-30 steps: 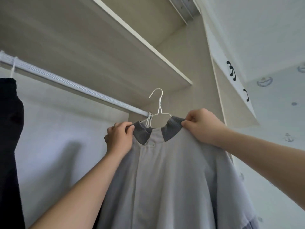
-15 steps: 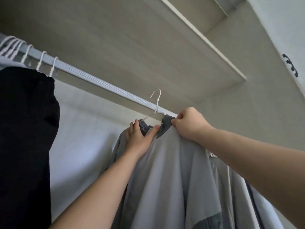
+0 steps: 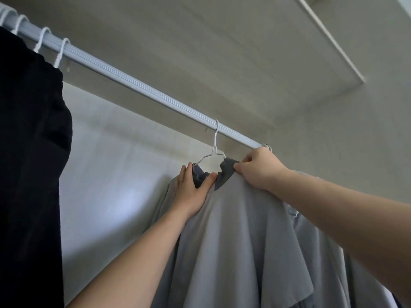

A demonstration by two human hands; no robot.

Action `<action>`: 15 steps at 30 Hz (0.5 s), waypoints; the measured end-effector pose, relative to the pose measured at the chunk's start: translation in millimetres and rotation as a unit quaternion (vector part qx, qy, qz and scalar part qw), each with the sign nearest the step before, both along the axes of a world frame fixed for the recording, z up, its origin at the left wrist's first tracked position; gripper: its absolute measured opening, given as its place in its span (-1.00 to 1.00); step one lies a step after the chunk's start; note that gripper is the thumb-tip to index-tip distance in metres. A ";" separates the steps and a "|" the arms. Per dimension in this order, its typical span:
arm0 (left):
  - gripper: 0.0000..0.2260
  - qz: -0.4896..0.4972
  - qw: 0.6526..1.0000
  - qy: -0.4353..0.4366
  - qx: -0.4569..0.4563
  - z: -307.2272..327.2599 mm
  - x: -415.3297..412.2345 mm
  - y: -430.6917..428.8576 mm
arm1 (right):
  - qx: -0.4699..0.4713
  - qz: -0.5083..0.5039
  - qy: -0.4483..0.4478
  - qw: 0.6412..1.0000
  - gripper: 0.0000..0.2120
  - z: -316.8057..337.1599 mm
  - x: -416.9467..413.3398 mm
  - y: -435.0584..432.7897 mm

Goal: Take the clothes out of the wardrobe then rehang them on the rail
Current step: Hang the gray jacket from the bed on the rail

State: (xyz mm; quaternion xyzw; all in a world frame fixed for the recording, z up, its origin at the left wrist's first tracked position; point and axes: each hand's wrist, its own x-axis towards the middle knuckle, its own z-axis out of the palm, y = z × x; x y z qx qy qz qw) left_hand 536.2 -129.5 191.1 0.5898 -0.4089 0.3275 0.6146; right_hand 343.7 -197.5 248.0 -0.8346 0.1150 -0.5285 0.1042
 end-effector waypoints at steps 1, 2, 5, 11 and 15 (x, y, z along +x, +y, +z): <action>-0.26 0.002 1.000 -0.006 -0.003 -0.1 1.8 -3.8 | -0.006 -0.002 0.003 1.000 -0.72 -1.0 0.1 -2.7; -0.26 0.003 1.000 -0.011 -0.007 -0.4 3.3 -7.6 | -0.019 -0.010 0.007 1.000 -0.73 -2.4 -0.3 -4.9; -0.14 -0.001 1.000 -0.017 -0.008 -2.9 3.7 -20.0 | -0.128 -0.077 0.017 0.989 -0.78 -10.4 -3.9 -13.2; -0.07 -0.002 0.999 -0.043 0.009 -4.9 0.3 -54.9 | -0.327 -0.222 0.104 0.912 -0.39 -25.2 -17.6 -46.4; -0.05 -0.025 0.999 -0.040 0.024 -4.7 -7.4 -81.7 | -0.350 -0.284 0.163 0.878 -0.16 -27.5 -27.4 -69.4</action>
